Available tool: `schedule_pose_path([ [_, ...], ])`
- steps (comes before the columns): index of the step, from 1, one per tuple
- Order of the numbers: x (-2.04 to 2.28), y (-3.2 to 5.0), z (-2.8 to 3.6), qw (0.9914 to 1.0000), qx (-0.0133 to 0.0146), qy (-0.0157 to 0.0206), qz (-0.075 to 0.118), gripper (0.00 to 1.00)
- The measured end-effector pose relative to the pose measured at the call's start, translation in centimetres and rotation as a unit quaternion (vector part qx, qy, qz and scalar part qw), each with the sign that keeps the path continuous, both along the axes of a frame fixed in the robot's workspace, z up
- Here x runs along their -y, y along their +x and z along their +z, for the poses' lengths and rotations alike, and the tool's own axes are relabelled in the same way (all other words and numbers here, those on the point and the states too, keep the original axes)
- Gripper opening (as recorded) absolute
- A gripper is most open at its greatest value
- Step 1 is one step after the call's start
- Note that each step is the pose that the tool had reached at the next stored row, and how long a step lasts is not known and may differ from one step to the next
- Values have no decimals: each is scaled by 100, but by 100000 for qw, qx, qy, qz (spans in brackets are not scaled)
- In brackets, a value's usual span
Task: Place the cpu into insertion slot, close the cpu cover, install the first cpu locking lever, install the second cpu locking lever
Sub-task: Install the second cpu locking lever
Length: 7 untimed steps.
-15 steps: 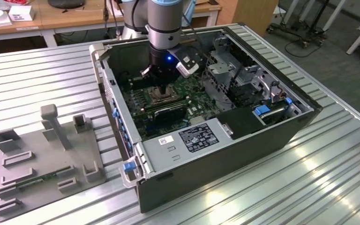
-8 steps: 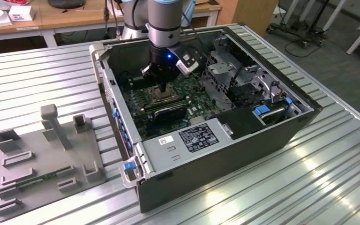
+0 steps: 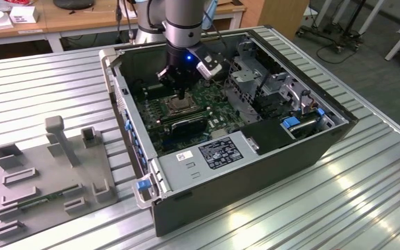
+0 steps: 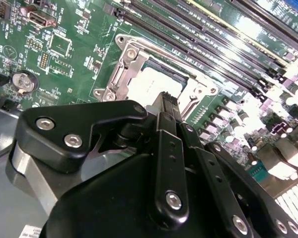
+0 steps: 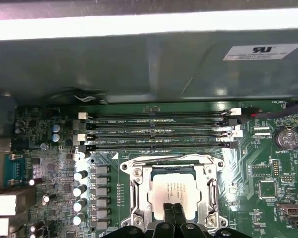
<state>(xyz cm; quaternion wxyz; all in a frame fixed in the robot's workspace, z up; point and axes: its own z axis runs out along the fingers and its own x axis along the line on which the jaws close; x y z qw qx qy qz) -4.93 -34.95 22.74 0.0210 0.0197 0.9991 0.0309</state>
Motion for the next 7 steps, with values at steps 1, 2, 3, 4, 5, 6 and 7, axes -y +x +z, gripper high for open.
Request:
schedule_pose_path([
  [1,0,0,4,100000,-4,1,4,11],
  [2,0,0,4,100000,-3,1,5,11],
  [3,0,0,4,100000,-1,9,5,11],
  [4,0,0,9,100000,-6,1,4,11],
  [5,0,0,12,100000,-5,3,5,11],
  [6,0,0,13,100000,-6,1,5,11],
  [7,0,0,13,100000,-7,-3,5,11],
])
